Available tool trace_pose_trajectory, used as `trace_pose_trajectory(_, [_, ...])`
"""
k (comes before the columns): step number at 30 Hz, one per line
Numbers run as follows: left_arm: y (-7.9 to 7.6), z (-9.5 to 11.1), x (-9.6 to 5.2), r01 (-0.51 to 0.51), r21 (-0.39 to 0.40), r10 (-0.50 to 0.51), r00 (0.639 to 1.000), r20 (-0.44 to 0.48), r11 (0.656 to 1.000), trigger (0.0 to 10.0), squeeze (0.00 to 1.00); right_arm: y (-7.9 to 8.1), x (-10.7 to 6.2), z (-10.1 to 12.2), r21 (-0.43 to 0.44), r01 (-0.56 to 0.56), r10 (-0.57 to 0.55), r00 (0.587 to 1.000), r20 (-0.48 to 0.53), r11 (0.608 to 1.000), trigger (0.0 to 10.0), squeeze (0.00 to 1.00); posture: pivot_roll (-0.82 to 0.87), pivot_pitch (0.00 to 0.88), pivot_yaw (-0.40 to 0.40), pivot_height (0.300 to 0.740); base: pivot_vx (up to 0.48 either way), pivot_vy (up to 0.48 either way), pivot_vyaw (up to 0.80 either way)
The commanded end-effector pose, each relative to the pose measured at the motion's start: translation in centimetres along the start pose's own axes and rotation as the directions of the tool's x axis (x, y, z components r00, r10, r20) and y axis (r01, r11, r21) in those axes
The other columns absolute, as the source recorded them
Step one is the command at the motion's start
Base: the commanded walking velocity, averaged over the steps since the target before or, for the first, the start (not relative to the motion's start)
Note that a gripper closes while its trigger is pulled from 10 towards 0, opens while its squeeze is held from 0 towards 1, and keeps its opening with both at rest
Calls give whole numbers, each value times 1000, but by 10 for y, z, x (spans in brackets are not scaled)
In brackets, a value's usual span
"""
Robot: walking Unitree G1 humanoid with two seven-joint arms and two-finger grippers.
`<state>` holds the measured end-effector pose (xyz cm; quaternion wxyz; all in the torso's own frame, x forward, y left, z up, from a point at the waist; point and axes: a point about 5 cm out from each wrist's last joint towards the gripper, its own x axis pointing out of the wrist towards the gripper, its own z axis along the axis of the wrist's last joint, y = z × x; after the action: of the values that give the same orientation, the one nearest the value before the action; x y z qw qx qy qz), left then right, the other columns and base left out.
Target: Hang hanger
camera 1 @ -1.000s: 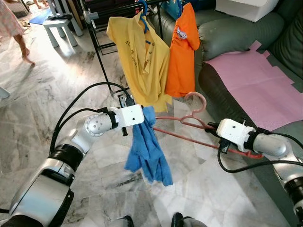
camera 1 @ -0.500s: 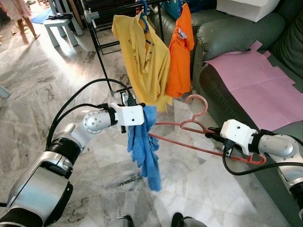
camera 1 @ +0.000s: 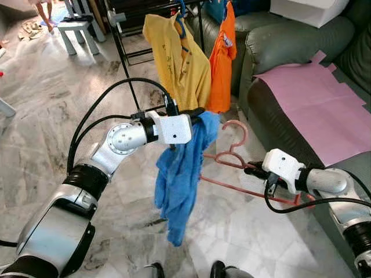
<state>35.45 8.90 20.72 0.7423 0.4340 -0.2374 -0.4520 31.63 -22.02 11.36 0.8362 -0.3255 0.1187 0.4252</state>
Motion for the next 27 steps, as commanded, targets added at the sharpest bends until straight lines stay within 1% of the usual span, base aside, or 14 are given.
trace_pose_trajectory(1, [-3, 7, 0, 9, -10, -9, 999, 53, 1000, 10000, 0, 3, 3, -3, 14, -21, 21, 1000, -19, 1000, 10000, 0, -73, 163, 61, 740, 0, 0, 0])
trace_pose_trajectory(3, [-3, 12, 2, 7, -27, -5, 997, 82, 1000, 10000, 0, 3, 3, -6, 17, -15, 16, 999, -34, 1000, 10000, 0, -73, 163, 59, 740, 0, 0, 0])
trace_pose_trajectory(4, [-4, 21, 6, 13, -44, -8, 992, 127, 999, 10000, 0, 2, 3, -10, 22, 8, -7, 999, -54, 1000, 10000, 0, -72, 163, 58, 740, 0, 0, 0])
trace_pose_trajectory(7, [-5, 24, 7, 16, -51, -8, 990, 141, 999, 10000, 0, 2, 4, -11, 24, 18, -16, 998, -59, 1000, 10000, 0, -72, 163, 58, 740, 0, 0, 0])
trace_pose_trajectory(9, [-6, 32, 9, 30, -72, -17, 984, 177, 997, 10000, 0, -3, 5, -15, 32, 83, -80, 994, -81, 996, 10000, 0, -74, 162, 56, 740, 0, 0, 0])
trace_pose_trajectory(12, [-5, 39, 9, 39, -87, -21, 980, 198, 995, 10000, 0, -15, 4, -23, 64, 253, -242, 959, -145, 965, 10000, 0, -69, 164, 55, 740, 0, 0, 0])
trace_pose_trajectory(13, [-5, 39, 9, 39, -87, -21, 980, 198, 995, 10000, 0, -15, 4, -23, 64, 253, -242, 959, -145, 965, 10000, 0, -69, 164, 55, 740, 0, 0, 0])
trace_pose_trajectory(14, [-5, 38, 8, 38, -92, -19, 980, 197, 995, 10000, 0, -20, 2, -24, 82, 314, -299, 941, -158, 946, 10000, 0, -69, 164, 55, 740, 0, 0, 0])
trace_pose_trajectory(15, [-4, 38, 6, 36, -101, -16, 981, 194, 994, 10000, 0, -28, 0, -26, 113, 403, -381, 908, -175, 908, 10000, 0, -69, 164, 55, 740, 0, 0, 0])
trace_pose_trajectory(18, [-6, 37, 3, 41, -120, -17, 982, 191, 992, 10000, 0, -37, -4, -26, 166, 500, -473, 863, -177, 850, 10000, 0, -69, 164, 55, 740, 0, 0, 0])
trace_pose_trajectory(19, [-8, 36, 1, 37, -140, -11, 983, 185, 989, 10000, 0, -44, -8, -24, 233, 563, -538, 826, -166, 793, 10000, 0, -68, 166, 54, 740, 0, 0, 0])
trace_pose_trajectory(23, [-17, 32, -1, 51, -168, -24, 987, 158, 985, 10000, 0, -56, -11, -16, 333, 623, -619, 774, -132, 708, 10000, 0, -68, 166, 54, 740, 0, 0, 0])
trace_pose_trajectory(24, [-25, 27, -2, 59, -190, -34, 990, 135, 980, 10000, 0, -64, -12, -6, 419, 629, -662, 745, -85, 655, 10000, 0, -68, 167, 54, 740, 0, 0, 0])
trace_pose_trajectory(27, [-38, 19, -2, 60, -244, -36, 994, 99, 968, 10000, 0, -74, -10, 10, 527, 606, -702, 712, -27, 595, 10000, 0, -69, 166, 54, 740, 0, 0, 0])
